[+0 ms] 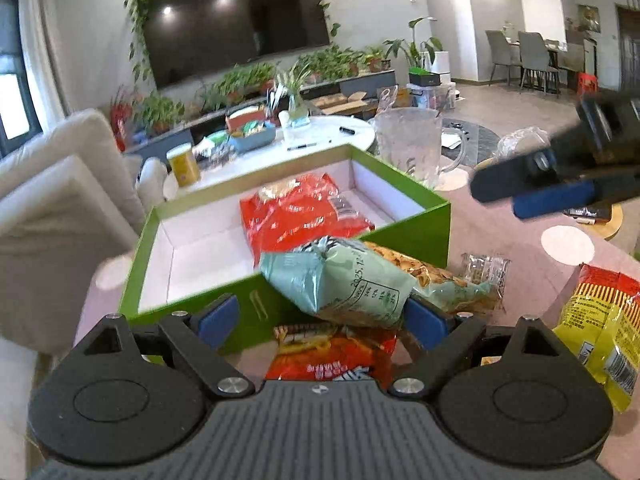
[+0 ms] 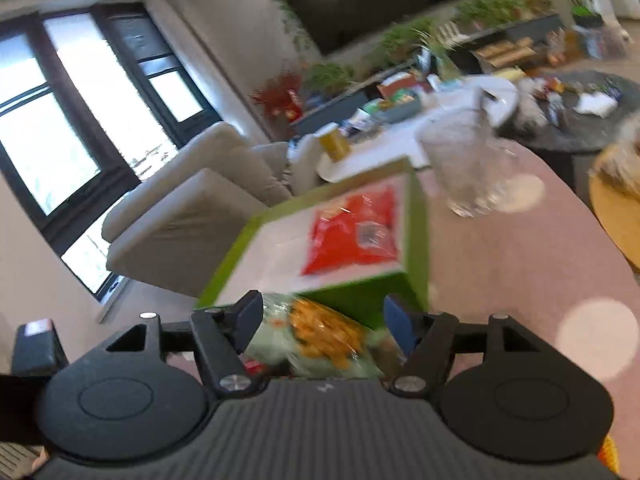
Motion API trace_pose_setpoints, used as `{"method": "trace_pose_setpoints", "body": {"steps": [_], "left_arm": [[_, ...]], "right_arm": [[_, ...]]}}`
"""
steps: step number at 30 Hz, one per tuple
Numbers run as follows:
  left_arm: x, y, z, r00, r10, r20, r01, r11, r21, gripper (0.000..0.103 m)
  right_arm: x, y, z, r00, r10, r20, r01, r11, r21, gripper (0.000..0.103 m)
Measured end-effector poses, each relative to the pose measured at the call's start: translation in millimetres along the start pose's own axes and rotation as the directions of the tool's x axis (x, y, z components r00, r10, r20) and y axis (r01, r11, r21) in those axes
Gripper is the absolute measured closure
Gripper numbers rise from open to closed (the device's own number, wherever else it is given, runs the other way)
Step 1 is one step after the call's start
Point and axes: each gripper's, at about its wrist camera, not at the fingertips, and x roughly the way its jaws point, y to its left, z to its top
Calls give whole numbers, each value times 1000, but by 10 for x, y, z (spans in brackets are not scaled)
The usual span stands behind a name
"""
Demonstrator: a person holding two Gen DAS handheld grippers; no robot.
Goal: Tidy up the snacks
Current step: 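Lift the green puff bag with the right gripper toward the green box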
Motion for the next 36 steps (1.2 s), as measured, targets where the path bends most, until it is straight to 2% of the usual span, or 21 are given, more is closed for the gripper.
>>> {"method": "trace_pose_setpoints", "body": {"steps": [3, 8, 12, 15, 17, 20, 26, 29, 36], "left_arm": [[-8, -25, 2, 1000, -4, -9, 4, 1000, 11, 14], [-226, 31, -44, 994, -105, -14, 104, 991, -84, 14], [-302, 150, 100, 997, -74, -3, 72, 978, -196, 14], [-263, 299, 219, 1000, -12, -6, 9, 951, -309, 14], [-166, 362, 270, 999, 24, -30, -32, 942, -333, 14], [33, 421, 247, 991, 68, -114, -104, 934, -341, 14], [30, 472, 28, 983, 99, -154, -142, 943, -300, 13], [-32, 495, -83, 983, 102, -150, -142, 946, -290, 8], [-61, 577, -196, 983, 78, -168, -129, 939, -320, 8]], "right_arm": [[-13, -90, -103, 999, 10, -36, -9, 1000, 21, 44], [148, -76, -117, 997, -5, -81, 6, 1000, 16, 44], [287, -22, -94, 995, -8, -99, 10, 1000, 17, 44], [358, -25, -47, 995, -12, -103, 16, 999, 36, 44], [406, -15, -8, 994, -24, -105, 28, 999, 43, 44], [496, 2, 23, 992, -46, -118, 51, 998, 41, 44], [509, 63, -57, 989, -41, -140, 43, 999, 14, 44], [506, 79, -88, 988, -36, -149, 38, 999, 7, 44], [619, 205, -117, 985, -34, -172, 32, 999, -17, 44]]}}
